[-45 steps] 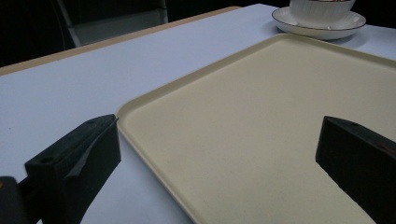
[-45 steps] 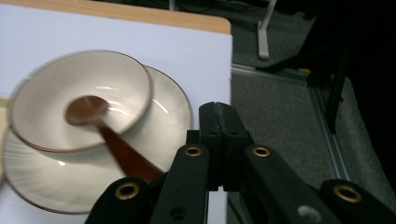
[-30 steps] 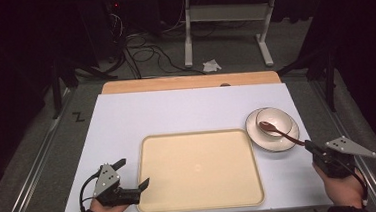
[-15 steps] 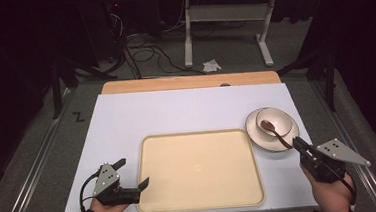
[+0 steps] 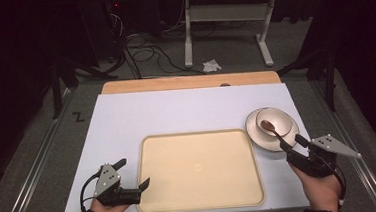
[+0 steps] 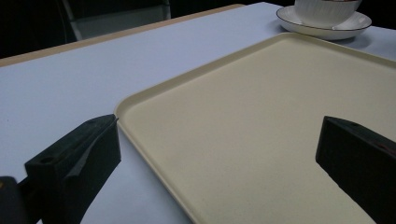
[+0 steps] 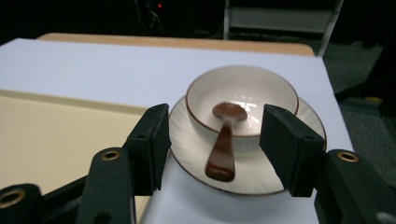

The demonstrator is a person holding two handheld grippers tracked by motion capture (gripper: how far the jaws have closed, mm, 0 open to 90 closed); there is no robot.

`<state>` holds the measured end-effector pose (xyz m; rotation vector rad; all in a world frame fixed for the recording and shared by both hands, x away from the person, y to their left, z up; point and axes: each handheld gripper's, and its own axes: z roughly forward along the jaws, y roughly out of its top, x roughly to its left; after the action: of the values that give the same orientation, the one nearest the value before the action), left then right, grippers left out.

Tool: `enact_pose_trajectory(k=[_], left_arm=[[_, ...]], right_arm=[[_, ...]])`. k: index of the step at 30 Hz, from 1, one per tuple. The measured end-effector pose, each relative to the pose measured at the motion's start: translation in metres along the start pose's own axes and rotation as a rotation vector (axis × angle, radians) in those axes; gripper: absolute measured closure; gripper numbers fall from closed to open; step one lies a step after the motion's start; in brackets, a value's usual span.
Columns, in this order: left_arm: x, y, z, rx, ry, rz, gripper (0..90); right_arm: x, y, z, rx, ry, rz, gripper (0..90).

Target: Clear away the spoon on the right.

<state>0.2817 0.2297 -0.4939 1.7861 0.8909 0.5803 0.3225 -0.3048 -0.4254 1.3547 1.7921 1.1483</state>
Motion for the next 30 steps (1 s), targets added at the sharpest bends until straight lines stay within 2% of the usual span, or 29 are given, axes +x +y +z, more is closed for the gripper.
enact_pose_trajectory(k=[2,4,11,21,26,30], left_arm=[[0.000,0.000,-0.001,0.001,-0.001,0.004,0.6],[0.000,0.000,-0.001,-0.002,0.000,0.006,0.6],[0.001,0.000,-0.001,0.001,-0.002,0.005,0.6],[0.002,-0.001,-0.003,-0.001,0.001,0.003,0.6],[0.002,0.000,-0.002,-0.003,-0.001,0.003,0.6],[0.003,-0.001,-0.002,-0.001,0.001,-0.001,0.6]], right_arm=[[-0.002,-0.002,0.004,0.026,0.004,0.016,46.5],[-0.004,-0.005,0.009,0.062,0.006,0.022,53.1],[-0.004,-0.007,0.016,0.097,0.018,0.018,63.2],[-0.006,-0.007,0.017,0.110,0.017,0.012,76.6],[-0.006,-0.007,0.016,0.115,0.006,-0.009,83.8],[-0.004,-0.006,0.016,0.113,0.003,-0.024,84.5]])
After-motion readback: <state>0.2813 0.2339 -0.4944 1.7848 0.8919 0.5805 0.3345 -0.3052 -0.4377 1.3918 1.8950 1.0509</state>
